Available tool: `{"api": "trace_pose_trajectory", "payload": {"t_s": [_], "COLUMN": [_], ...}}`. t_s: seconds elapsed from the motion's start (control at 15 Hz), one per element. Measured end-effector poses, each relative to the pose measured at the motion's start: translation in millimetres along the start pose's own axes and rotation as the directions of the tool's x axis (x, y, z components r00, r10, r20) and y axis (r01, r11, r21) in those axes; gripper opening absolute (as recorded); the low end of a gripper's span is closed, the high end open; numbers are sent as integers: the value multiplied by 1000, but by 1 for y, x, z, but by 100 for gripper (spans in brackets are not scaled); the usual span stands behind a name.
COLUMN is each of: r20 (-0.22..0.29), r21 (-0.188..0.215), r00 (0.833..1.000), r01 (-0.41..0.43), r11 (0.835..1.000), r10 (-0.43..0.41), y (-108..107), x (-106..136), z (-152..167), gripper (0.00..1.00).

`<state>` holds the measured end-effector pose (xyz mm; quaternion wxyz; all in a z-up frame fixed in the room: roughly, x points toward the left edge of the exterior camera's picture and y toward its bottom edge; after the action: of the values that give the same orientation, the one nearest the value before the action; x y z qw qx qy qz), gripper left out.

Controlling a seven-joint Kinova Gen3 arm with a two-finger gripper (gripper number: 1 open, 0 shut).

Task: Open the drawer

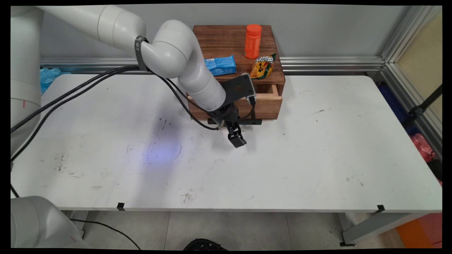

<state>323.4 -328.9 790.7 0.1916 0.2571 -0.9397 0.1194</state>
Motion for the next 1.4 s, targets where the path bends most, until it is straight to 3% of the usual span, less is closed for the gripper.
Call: {"api": "trace_pose_trajectory", "payload": {"t_s": [1.4], "r20": [12], "r21": [-18], "r00": [1000], "r01": [20], "r11": [1000], "r10": [-20], "y": [19], "x": [-6], "z": [-13], "gripper": [100]}}
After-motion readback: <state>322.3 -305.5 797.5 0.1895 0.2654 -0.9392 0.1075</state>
